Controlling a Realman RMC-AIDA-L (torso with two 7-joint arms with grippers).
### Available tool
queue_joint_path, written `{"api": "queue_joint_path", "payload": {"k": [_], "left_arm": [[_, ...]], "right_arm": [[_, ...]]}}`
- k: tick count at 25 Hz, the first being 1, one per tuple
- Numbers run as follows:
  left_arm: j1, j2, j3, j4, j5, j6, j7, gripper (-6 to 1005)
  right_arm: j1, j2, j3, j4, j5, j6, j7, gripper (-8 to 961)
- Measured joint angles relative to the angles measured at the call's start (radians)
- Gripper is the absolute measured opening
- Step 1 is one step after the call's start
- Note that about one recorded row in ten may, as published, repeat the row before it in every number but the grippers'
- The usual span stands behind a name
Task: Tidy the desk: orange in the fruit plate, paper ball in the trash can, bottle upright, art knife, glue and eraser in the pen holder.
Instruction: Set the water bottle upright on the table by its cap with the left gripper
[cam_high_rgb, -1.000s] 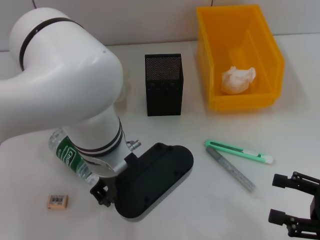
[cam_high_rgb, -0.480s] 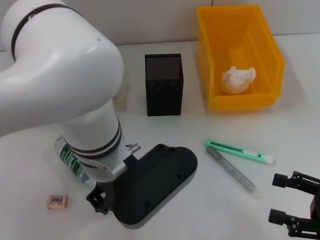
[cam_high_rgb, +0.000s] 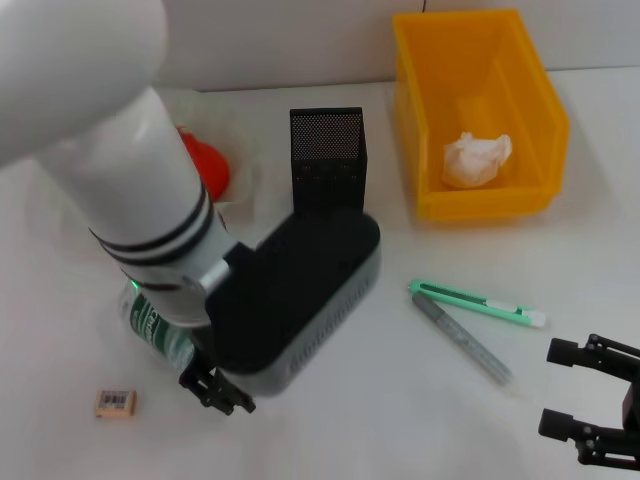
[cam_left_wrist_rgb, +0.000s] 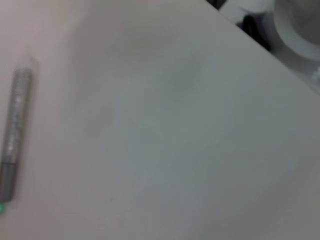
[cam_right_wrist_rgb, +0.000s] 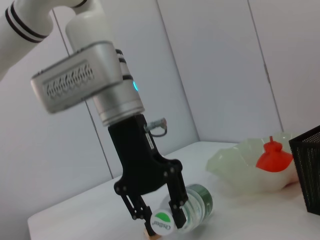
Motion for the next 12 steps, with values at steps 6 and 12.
{"api": "queue_joint_path", "payload": {"k": [6, 12], "left_arm": [[0.011, 0.004, -0.141, 0.012, -0.060, 0.038, 0.020, 443], [0.023, 0.005, -0.249, -0.008, -0.074, 0.040, 0.040, 443]], "right_arm": [[0.011, -0.006, 0.014, -0.001, 0.001, -0.004, -0.008, 833], [0.021, -0.010, 0.014, -0.002, 0.001, -0.001, -0.008, 833]]}}
